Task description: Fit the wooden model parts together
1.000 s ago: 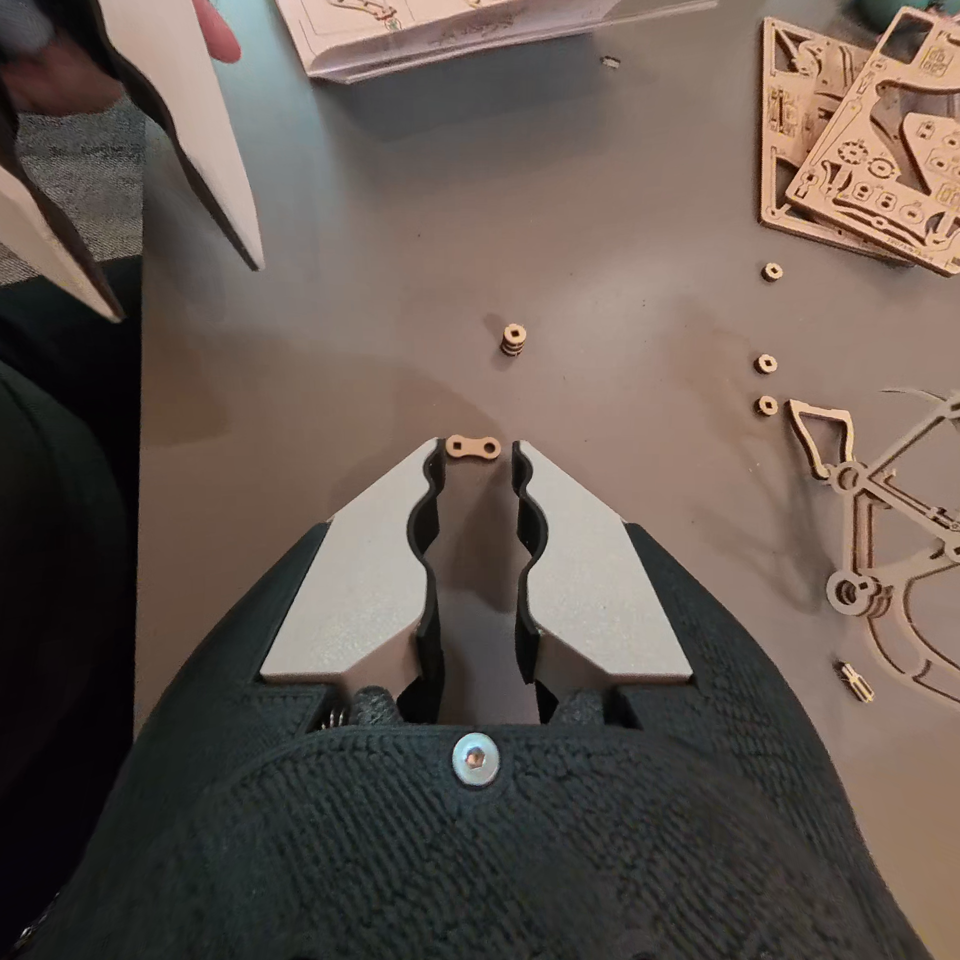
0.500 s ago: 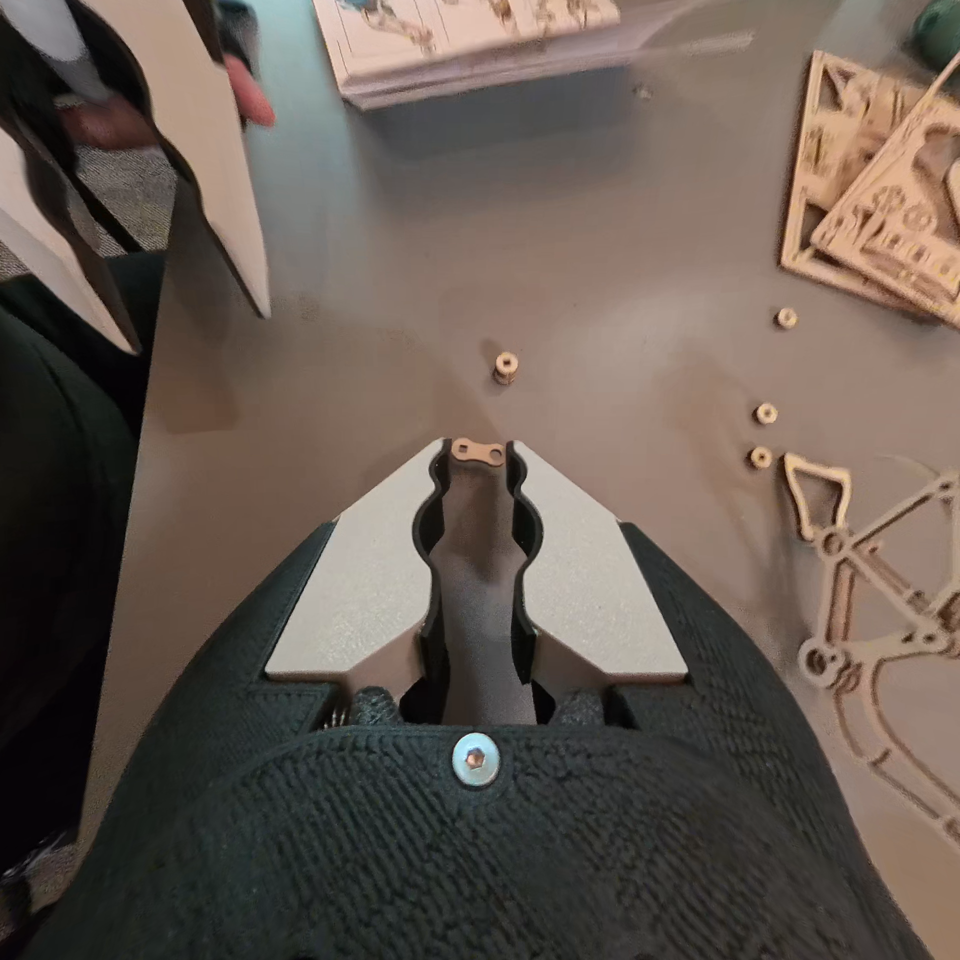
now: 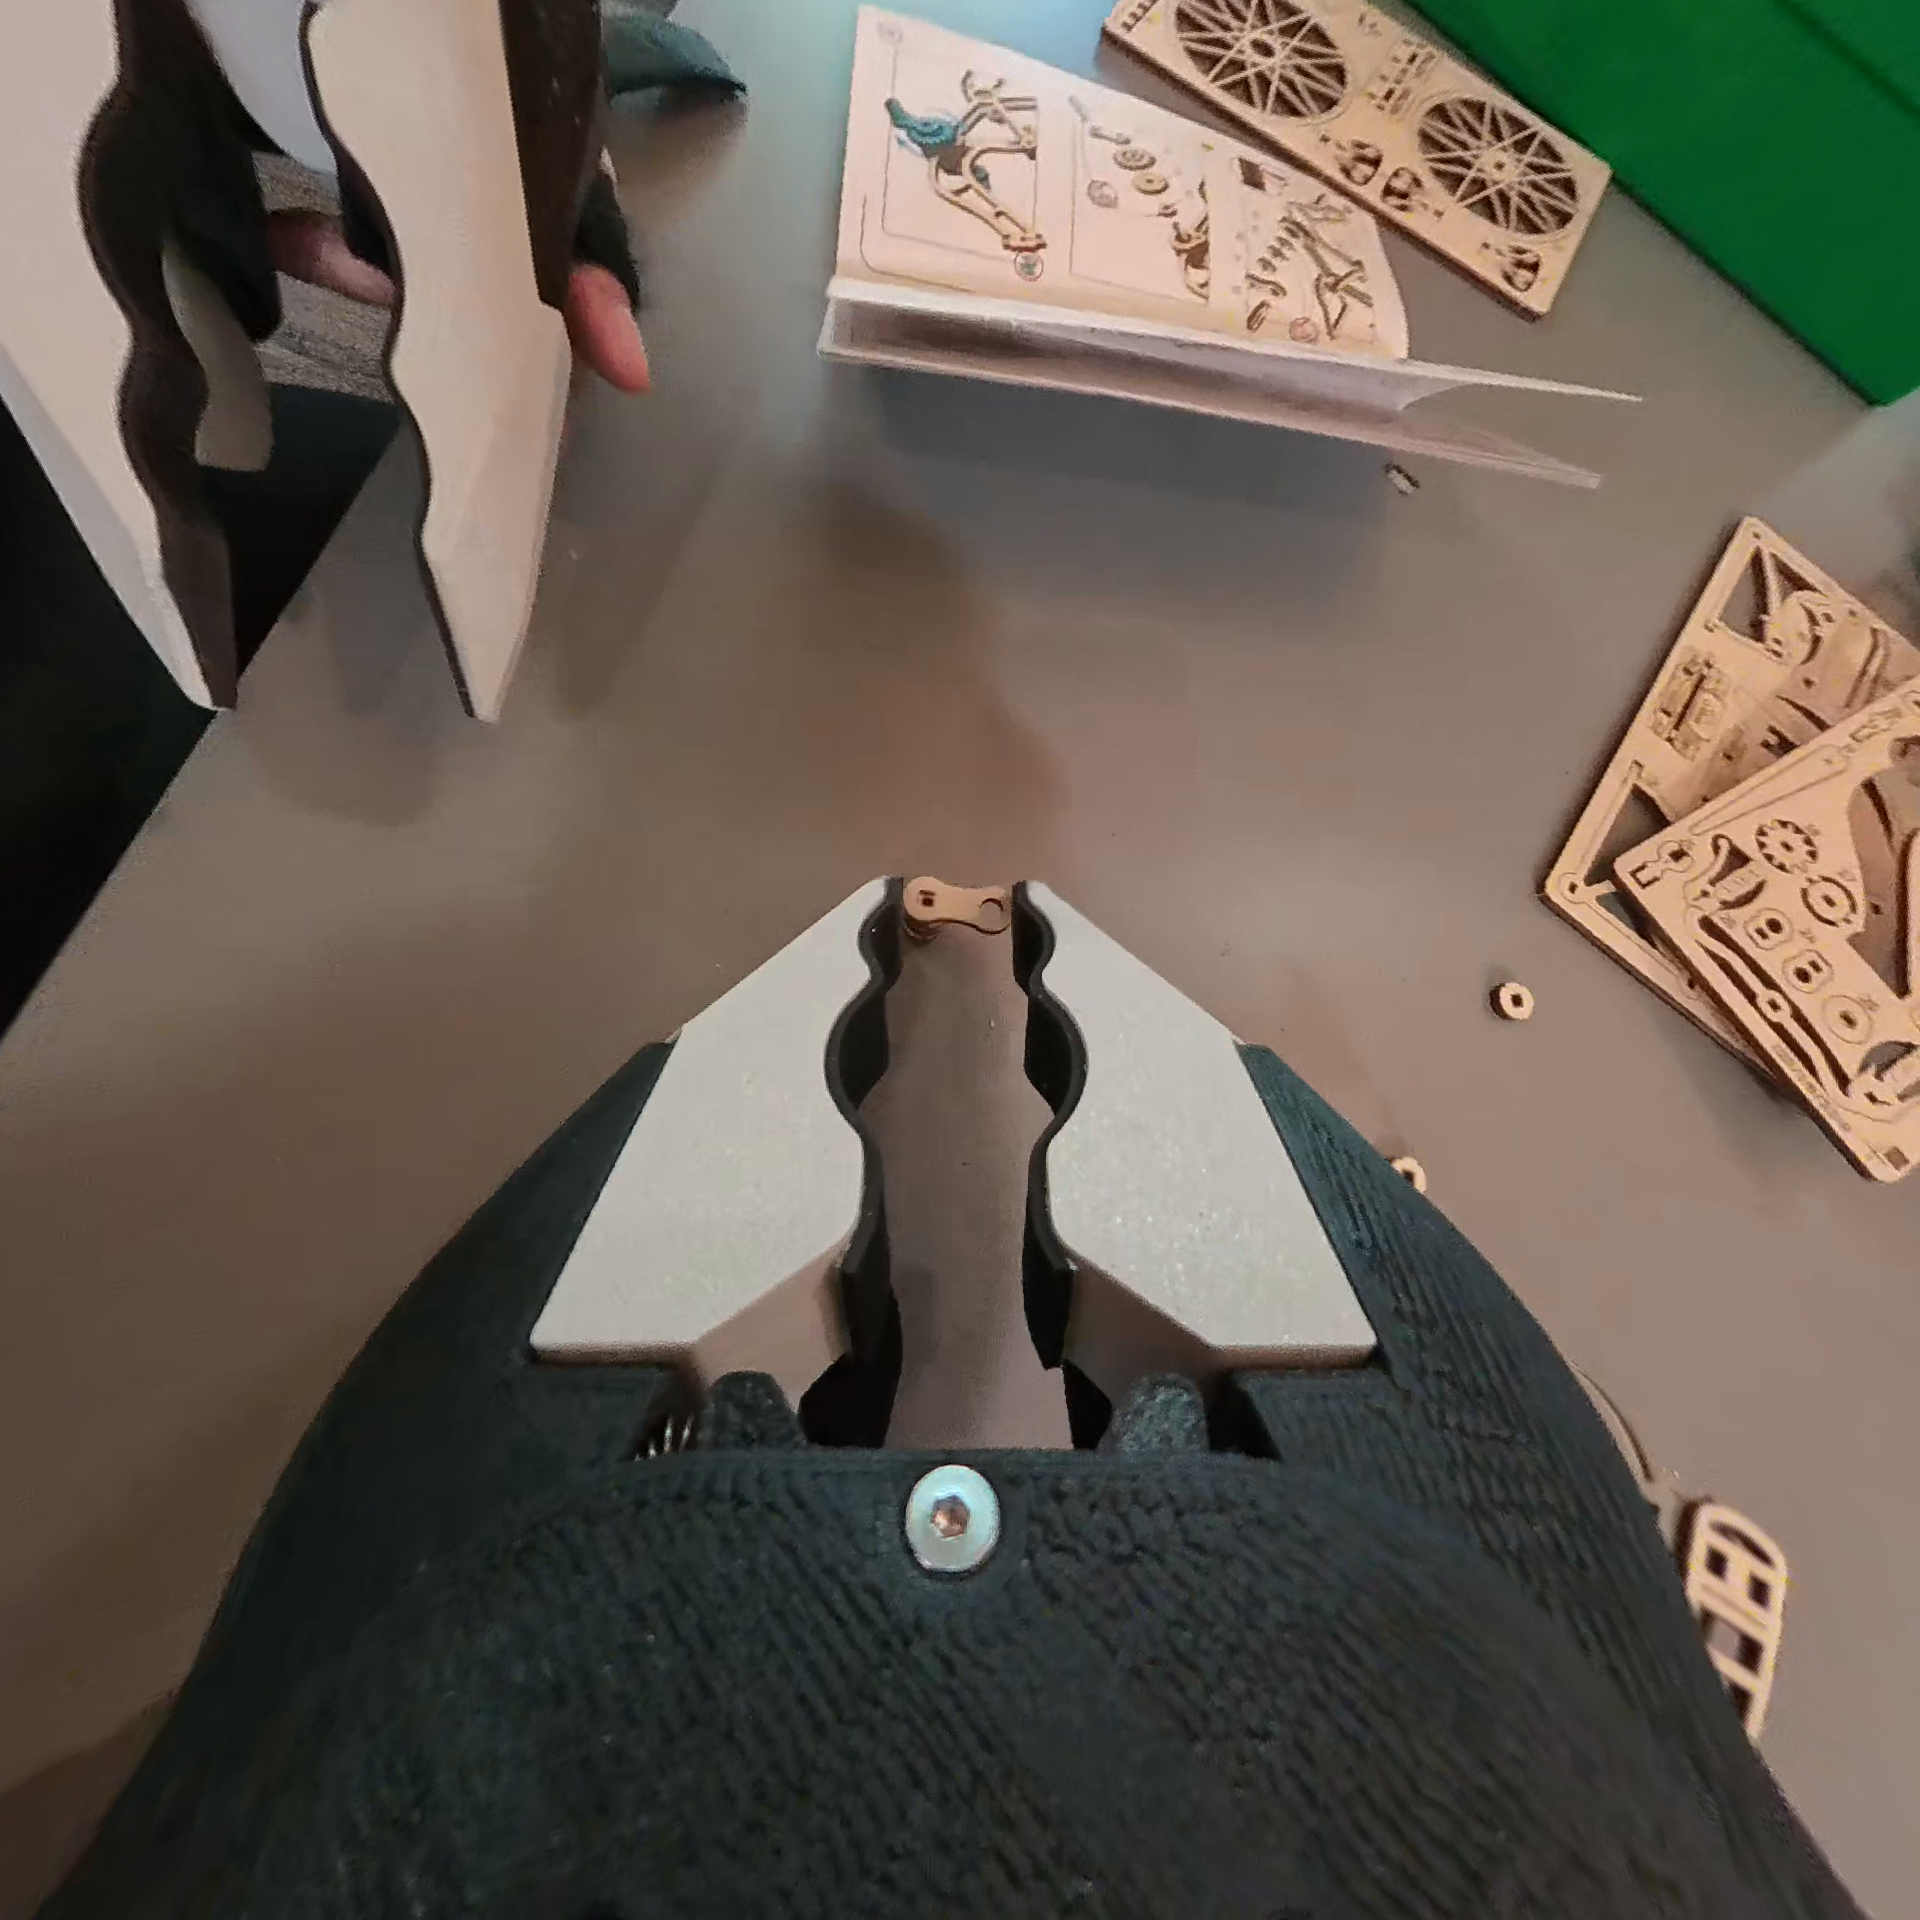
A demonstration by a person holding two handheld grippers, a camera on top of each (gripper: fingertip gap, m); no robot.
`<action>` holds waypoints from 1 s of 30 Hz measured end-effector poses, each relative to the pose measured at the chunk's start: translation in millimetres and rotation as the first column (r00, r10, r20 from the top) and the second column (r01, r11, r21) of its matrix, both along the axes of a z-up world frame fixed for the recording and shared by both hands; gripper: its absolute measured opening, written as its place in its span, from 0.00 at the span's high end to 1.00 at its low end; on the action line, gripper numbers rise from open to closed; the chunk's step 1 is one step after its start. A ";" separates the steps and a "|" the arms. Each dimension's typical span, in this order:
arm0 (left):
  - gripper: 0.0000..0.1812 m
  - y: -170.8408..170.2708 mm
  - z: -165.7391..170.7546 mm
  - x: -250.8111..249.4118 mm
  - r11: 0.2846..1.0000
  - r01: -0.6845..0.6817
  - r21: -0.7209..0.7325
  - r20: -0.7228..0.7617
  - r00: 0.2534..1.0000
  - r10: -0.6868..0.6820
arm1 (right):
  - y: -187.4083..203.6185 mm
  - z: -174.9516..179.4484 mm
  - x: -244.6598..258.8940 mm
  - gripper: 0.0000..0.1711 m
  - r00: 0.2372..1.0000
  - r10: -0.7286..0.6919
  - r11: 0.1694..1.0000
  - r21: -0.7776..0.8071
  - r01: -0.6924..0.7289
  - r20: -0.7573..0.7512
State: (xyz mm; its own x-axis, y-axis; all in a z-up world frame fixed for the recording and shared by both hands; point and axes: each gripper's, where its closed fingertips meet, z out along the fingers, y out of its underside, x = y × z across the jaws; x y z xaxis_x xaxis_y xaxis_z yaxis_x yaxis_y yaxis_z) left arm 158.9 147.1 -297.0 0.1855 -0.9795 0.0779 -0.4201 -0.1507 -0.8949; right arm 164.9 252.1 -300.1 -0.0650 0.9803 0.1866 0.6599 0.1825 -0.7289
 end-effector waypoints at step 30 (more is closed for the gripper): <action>0.83 0.2 -2.0 0.3 1.000 -0.003 -0.026 0.005 1.000 0.003 | 1.1 -6.3 -2.1 0.88 0.999 0.043 0.998 -0.046 -0.042 0.006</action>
